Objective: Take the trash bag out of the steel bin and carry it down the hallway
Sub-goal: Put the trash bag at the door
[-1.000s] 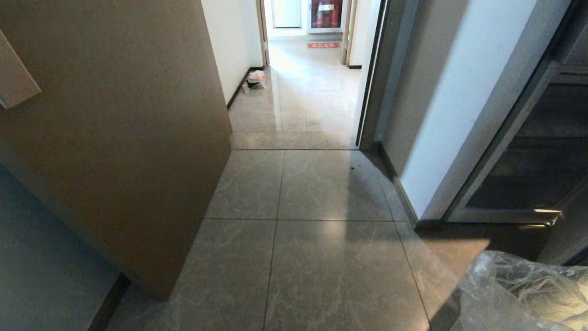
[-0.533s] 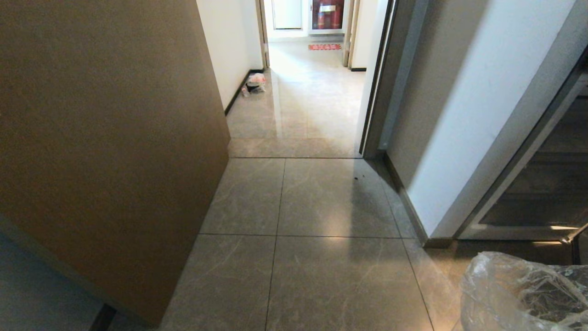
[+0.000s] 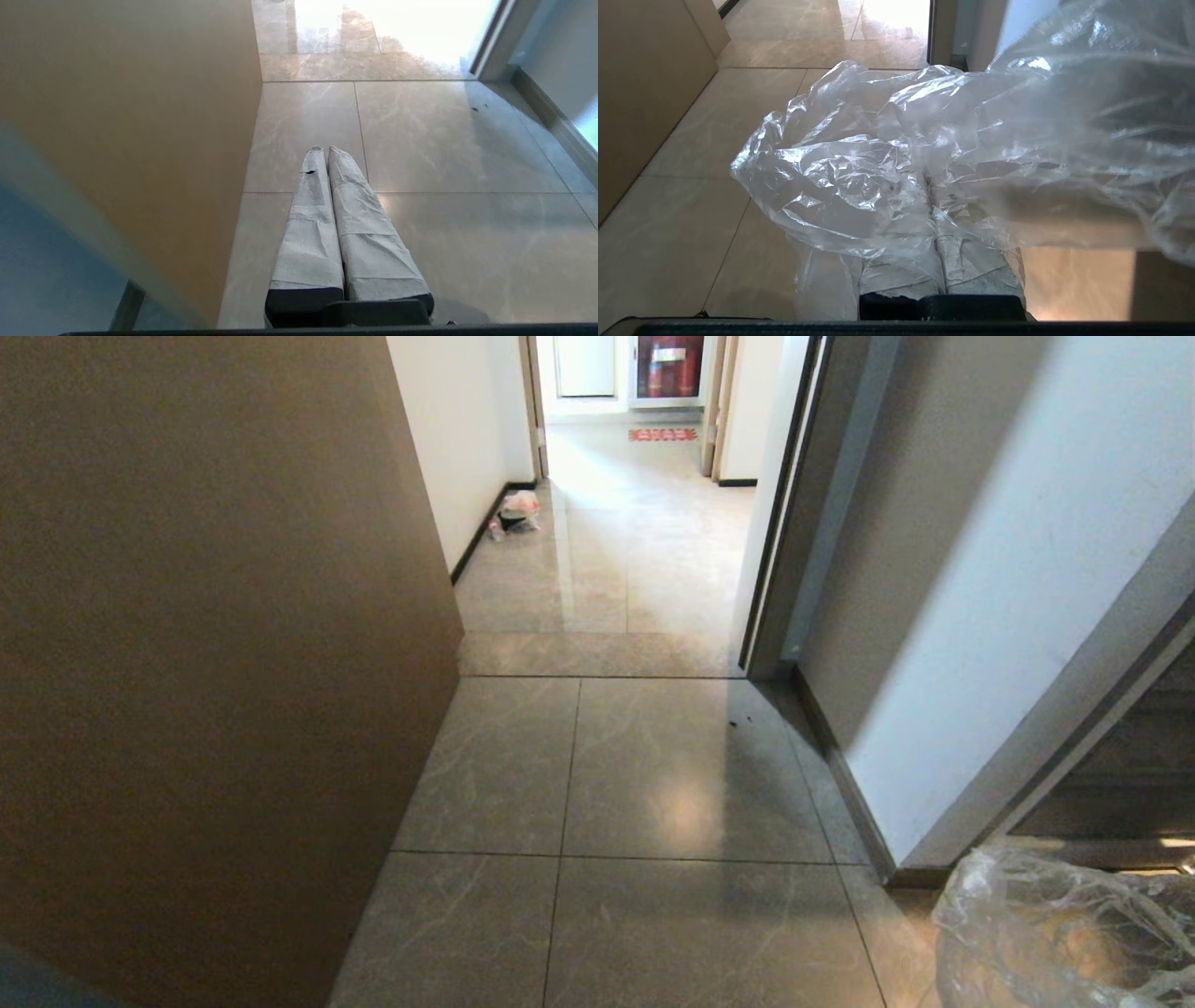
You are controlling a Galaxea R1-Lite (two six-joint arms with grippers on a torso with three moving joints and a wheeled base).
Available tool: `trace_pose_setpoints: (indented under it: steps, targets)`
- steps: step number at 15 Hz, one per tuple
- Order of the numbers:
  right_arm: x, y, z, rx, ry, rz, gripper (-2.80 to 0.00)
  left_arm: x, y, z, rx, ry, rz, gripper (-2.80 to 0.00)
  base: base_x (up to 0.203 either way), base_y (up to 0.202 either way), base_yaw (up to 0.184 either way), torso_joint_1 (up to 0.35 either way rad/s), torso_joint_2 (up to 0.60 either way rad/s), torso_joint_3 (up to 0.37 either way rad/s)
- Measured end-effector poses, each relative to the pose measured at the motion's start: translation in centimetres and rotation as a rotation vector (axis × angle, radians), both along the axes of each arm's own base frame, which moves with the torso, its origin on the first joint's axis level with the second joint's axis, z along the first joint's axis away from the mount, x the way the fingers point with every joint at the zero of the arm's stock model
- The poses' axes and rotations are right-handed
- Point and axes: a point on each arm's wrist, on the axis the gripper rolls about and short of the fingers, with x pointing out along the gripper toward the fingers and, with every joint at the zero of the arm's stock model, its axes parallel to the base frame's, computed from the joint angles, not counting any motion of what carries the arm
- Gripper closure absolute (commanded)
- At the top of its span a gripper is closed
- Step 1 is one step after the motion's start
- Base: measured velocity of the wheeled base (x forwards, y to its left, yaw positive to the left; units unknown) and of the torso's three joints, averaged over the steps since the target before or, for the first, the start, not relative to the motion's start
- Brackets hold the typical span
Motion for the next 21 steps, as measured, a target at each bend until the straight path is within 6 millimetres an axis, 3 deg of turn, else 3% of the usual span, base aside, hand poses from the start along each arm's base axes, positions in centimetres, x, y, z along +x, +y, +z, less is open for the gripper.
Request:
trace_pose_setpoints:
  steps: [21]
  targets:
    - [0.00, 0.00, 0.00, 0.000, 0.000, 0.000, 0.00, 0.00, 0.00, 0.00, 0.000, 0.000, 0.000, 0.00, 0.193, 0.000, 0.001, 0.002, 0.00, 0.002]
